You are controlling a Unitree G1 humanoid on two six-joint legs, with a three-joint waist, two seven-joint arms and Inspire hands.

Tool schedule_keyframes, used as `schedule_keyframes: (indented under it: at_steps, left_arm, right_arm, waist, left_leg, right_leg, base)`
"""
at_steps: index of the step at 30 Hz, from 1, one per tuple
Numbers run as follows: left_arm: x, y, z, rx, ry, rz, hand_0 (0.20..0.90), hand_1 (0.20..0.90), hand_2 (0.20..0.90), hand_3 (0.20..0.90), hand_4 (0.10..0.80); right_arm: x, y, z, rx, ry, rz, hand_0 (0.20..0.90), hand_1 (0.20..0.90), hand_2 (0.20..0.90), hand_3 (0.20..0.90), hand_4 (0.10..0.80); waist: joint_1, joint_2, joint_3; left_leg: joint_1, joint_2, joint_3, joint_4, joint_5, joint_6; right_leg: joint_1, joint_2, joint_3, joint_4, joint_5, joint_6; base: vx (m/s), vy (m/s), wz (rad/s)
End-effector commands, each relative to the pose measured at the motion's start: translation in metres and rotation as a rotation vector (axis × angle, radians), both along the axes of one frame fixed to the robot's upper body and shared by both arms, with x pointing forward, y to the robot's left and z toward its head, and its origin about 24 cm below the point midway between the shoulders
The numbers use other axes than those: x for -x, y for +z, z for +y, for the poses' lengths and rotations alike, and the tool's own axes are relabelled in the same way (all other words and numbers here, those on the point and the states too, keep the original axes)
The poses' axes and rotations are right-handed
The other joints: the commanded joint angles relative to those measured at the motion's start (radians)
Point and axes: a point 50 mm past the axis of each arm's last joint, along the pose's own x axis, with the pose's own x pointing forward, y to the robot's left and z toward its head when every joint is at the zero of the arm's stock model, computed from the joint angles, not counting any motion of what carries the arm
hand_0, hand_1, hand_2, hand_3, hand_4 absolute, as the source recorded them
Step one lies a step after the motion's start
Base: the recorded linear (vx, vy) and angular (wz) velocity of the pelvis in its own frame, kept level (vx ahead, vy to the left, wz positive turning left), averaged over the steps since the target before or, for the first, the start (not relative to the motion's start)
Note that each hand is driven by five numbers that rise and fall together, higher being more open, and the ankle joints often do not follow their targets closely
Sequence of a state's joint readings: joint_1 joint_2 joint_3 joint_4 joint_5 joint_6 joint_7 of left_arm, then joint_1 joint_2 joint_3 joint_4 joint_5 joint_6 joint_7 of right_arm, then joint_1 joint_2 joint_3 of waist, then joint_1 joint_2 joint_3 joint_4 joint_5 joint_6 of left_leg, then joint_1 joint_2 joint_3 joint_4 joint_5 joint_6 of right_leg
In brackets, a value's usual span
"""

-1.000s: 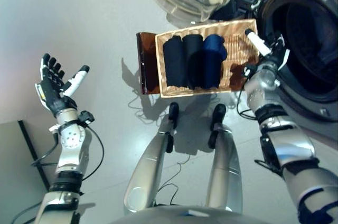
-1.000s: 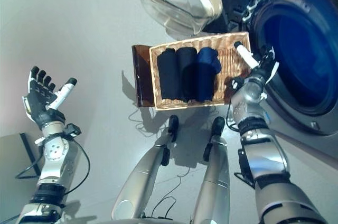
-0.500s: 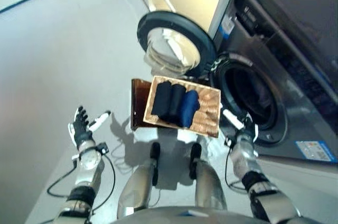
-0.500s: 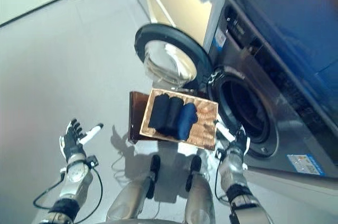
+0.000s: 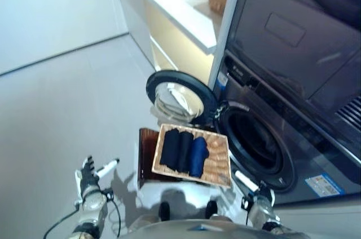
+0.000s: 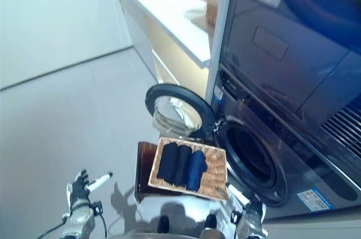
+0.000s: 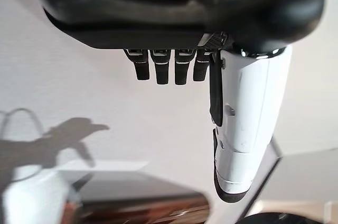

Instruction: Pick up the clothes and place them into the washing machine

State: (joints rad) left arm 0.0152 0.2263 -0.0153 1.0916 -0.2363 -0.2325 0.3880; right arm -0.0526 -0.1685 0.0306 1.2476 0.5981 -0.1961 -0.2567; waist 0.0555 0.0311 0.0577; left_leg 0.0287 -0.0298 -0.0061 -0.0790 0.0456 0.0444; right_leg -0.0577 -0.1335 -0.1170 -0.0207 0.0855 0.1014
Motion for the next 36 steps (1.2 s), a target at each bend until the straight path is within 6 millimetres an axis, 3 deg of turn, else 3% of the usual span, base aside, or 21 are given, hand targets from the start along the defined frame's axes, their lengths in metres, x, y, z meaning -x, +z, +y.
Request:
schedule_keyframes:
  at_steps: [1, 7, 10, 11, 13, 15, 16, 17, 19, 20, 23, 24, 26, 29, 31, 32, 34, 35, 36]
  left_arm:
    - [-0.013, 0.008, 0.014, -0.058, -0.043, -0.016, 0.900, 0.900, 0.900, 0.900, 0.800]
    - [-0.013, 0.007, 0.012, -0.039, -0.082, -0.009, 0.900, 0.900, 0.900, 0.900, 0.800]
    - [-0.020, 0.010, 0.009, -0.040, -0.135, -0.031, 0.900, 0.900, 0.900, 0.900, 0.800]
    - [-0.023, 0.013, 0.009, -0.042, -0.140, -0.050, 0.900, 0.900, 0.900, 0.900, 0.800]
    - [-0.026, 0.015, 0.011, -0.048, -0.143, -0.058, 0.900, 0.900, 0.900, 0.900, 0.800]
    - [-0.030, 0.017, 0.012, -0.053, -0.158, -0.070, 0.900, 0.900, 0.900, 0.900, 0.800]
    - [-0.033, 0.020, 0.013, -0.058, -0.154, -0.090, 0.900, 0.900, 0.900, 0.900, 0.800]
    - [-0.033, 0.020, 0.013, -0.058, -0.154, -0.090, 0.900, 0.900, 0.900, 0.900, 0.800]
    - [-0.040, 0.023, 0.013, -0.062, -0.163, -0.112, 0.900, 0.900, 0.900, 0.900, 0.800]
    - [-0.046, 0.024, 0.010, -0.063, -0.179, -0.120, 0.900, 0.900, 0.900, 0.900, 0.800]
    - [-0.049, 0.024, 0.003, -0.047, -0.185, -0.131, 0.900, 0.900, 0.900, 0.900, 0.800]
    - [-0.050, 0.024, 0.000, -0.037, -0.190, -0.143, 0.900, 0.900, 0.900, 0.900, 0.800]
    - [-0.053, 0.025, -0.006, -0.022, -0.222, -0.157, 0.900, 0.900, 0.900, 0.900, 0.800]
    - [-0.053, 0.022, -0.008, -0.008, -0.215, -0.145, 0.900, 0.900, 0.900, 0.900, 0.800]
    - [-0.048, 0.019, -0.006, -0.005, -0.194, -0.126, 0.900, 0.900, 0.900, 0.900, 0.800]
    - [-0.045, 0.018, -0.004, -0.006, -0.179, -0.113, 0.900, 0.900, 0.900, 0.900, 0.800]
    - [-0.041, 0.015, -0.002, -0.014, -0.164, -0.093, 0.900, 0.900, 0.900, 0.900, 0.800]
    - [-0.041, 0.015, -0.003, -0.013, -0.164, -0.093, 0.900, 0.900, 0.900, 0.900, 0.800]
    - [-0.040, 0.014, -0.003, -0.013, -0.163, -0.084, 0.900, 0.900, 0.900, 0.900, 0.800]
  right_arm:
    - [-0.017, 0.006, -0.001, 0.021, 0.039, -0.059, 0.900, 0.900, 0.900, 0.900, 0.800]
    - [-0.012, 0.003, -0.003, 0.032, 0.096, 0.015, 0.900, 0.900, 0.900, 0.900, 0.800]
    - [-0.014, 0.004, -0.008, 0.048, 0.117, 0.036, 0.900, 0.900, 0.900, 0.900, 0.800]
    - [-0.021, 0.006, -0.007, 0.050, 0.132, 0.019, 0.900, 0.900, 0.900, 0.900, 0.800]
    - [-0.029, 0.009, -0.005, 0.056, 0.145, -0.001, 0.900, 0.900, 0.900, 0.900, 0.800]
    - [-0.041, 0.013, -0.002, 0.064, 0.169, -0.036, 0.900, 0.900, 0.900, 0.900, 0.800]
    - [-0.047, 0.015, 0.000, 0.069, 0.182, -0.057, 0.900, 0.900, 0.900, 0.900, 0.800]
    - [-0.047, 0.015, 0.000, 0.070, 0.183, -0.057, 0.900, 0.900, 0.900, 0.900, 0.800]
    - [-0.051, 0.017, 0.002, 0.076, 0.205, -0.071, 0.900, 0.900, 0.900, 0.900, 0.800]
    - [-0.051, 0.017, 0.002, 0.082, 0.214, -0.073, 0.900, 0.900, 0.900, 0.900, 0.800]
    - [-0.055, 0.018, 0.007, 0.082, 0.238, -0.084, 0.900, 0.900, 0.900, 0.900, 0.800]
    - [-0.057, 0.019, 0.008, 0.087, 0.250, -0.094, 0.900, 0.900, 0.900, 0.900, 0.800]
    - [-0.058, 0.020, 0.005, 0.091, 0.251, -0.105, 0.900, 0.900, 0.900, 0.900, 0.800]
    - [-0.063, 0.023, 0.004, 0.100, 0.251, -0.118, 0.900, 0.900, 0.900, 0.900, 0.800]
    - [-0.068, 0.026, 0.003, 0.112, 0.253, -0.129, 0.900, 0.900, 0.900, 0.900, 0.800]
    - [-0.070, 0.026, 0.004, 0.114, 0.252, -0.133, 0.900, 0.900, 0.900, 0.900, 0.800]
    - [-0.072, 0.027, 0.004, 0.120, 0.257, -0.134, 0.900, 0.900, 0.900, 0.900, 0.800]
    - [-0.072, 0.027, 0.004, 0.120, 0.257, -0.133, 0.900, 0.900, 0.900, 0.900, 0.800]
    - [-0.072, 0.028, 0.002, 0.127, 0.258, -0.130, 0.900, 0.900, 0.900, 0.900, 0.800]
  waist:
    - [0.009, -0.025, 0.004]
    - [0.015, -0.028, 0.009]
    - [0.020, -0.015, 0.030]
    - [0.015, -0.008, 0.048]
    - [0.013, -0.006, 0.063]
    - [0.001, -0.005, 0.072]
    - [-0.007, -0.016, 0.065]
    - [-0.009, -0.014, 0.067]
    - [-0.024, -0.035, 0.062]
    - [-0.037, -0.050, 0.052]
    - [-0.024, -0.058, 0.030]
    - [-0.025, -0.058, 0.023]
    - [-0.025, -0.063, 0.036]
    - [-0.010, -0.070, 0.068]
    - [-0.004, -0.082, 0.065]
    - [0.002, -0.086, 0.059]
    - [0.015, -0.068, 0.044]
    - [0.018, -0.069, 0.050]
    - [0.021, -0.051, 0.039]
  left_leg:
    - [-0.046, -0.033, -0.004, 0.069, -0.073, -0.040]
    - [-0.022, -0.060, -0.015, 0.125, -0.124, -0.006]
    - [-0.012, -0.073, -0.036, 0.148, -0.137, 0.023]
    - [-0.005, -0.074, -0.046, 0.150, -0.132, 0.030]
    - [0.000, -0.070, -0.053, 0.146, -0.126, 0.033]
    - [0.016, -0.064, -0.068, 0.130, -0.121, 0.028]
    - [0.026, -0.070, -0.081, 0.122, -0.125, 0.022]
    - [0.031, -0.068, -0.083, 0.121, -0.127, 0.021]
    - [0.051, -0.081, -0.102, 0.110, -0.147, 0.006]
    - [0.058, -0.086, -0.118, 0.126, -0.170, -0.009]
    - [0.058, -0.084, -0.105, 0.217, -0.211, -0.024]
    - [0.037, -0.079, -0.098, 0.316, -0.206, -0.037]
    - [-0.062, -0.071, -0.083, 0.573, -0.139, -0.084]
    - [-0.188, -0.088, -0.109, 0.773, -0.072, -0.096]
    - [-0.230, -0.041, -0.097, 0.693, -0.073, -0.078]
    - [-0.230, 0.003, -0.092, 0.596, -0.078, -0.076]
    - [-0.201, 0.097, -0.091, 0.298, -0.018, -0.108]
    - [-0.182, 0.097, -0.087, 0.279, -0.011, -0.109]
    - [-0.198, 0.132, -0.091, 0.178, 0.048, -0.126]
  right_leg:
    - [-0.001, -0.014, 0.007, 0.075, -0.040, 0.023]
    - [-0.009, -0.044, 0.002, 0.214, -0.072, 0.034]
    - [-0.088, -0.058, 0.029, 0.430, -0.024, 0.034]
    - [-0.125, -0.052, 0.045, 0.494, 0.007, 0.028]
    - [-0.152, -0.038, 0.050, 0.537, 0.001, 0.024]
    - [-0.192, 0.004, 0.049, 0.517, -0.034, 0.014]
    - [-0.203, 0.057, 0.051, 0.410, -0.078, 0.000]
    - [-0.197, 0.059, 0.048, 0.408, -0.079, -0.001]
    - [-0.197, 0.075, 0.049, 0.184, -0.042, 0.003]
    - [-0.170, 0.097, 0.127, 0.130, -0.015, 0.012]
    - [-0.114, 0.108, 0.112, 0.104, 0.002, 0.003]
    - [-0.088, 0.110, 0.112, 0.096, -0.005, -0.008]
    - [-0.029, 0.113, 0.103, 0.094, -0.030, -0.038]
    - [0.022, 0.106, 0.092, 0.085, -0.041, -0.065]
    - [0.038, 0.092, 0.100, 0.077, -0.049, -0.061]
    - [0.042, 0.086, 0.106, 0.073, -0.054, -0.054]
    - [0.061, 0.097, 0.119, 0.054, -0.075, -0.040]
    - [0.070, 0.096, 0.122, 0.053, -0.077, -0.041]
    - [0.082, 0.105, 0.127, 0.038, -0.087, -0.035]
  base:
    - [0.010, 0.065, -0.17]
    - [0.035, 0.119, -0.06]
    - [0.017, 0.178, 0.11]
    - [-0.007, 0.115, 0.15]
    - [0.004, 0.072, 0.19]
    - [0.123, 0.021, 0.10]
    - [0.186, -0.023, -0.10]
    - [0.259, -0.073, -0.13]
    - [0.299, -0.152, 0.05]
    - [0.346, -0.202, 0.46]
    - [0.302, -0.169, 0.85]
    - [0.298, -0.158, 0.50]
    - [0.215, -0.164, 0.44]
    - [0.060, -0.075, 0.47]
    - [0.116, -0.024, -0.24]
    - [0.193, 0.041, -0.17]
    - [0.226, 0.086, -0.11]
    - [0.205, 0.105, 0.01]
    - [0.186, 0.102, 0.11]
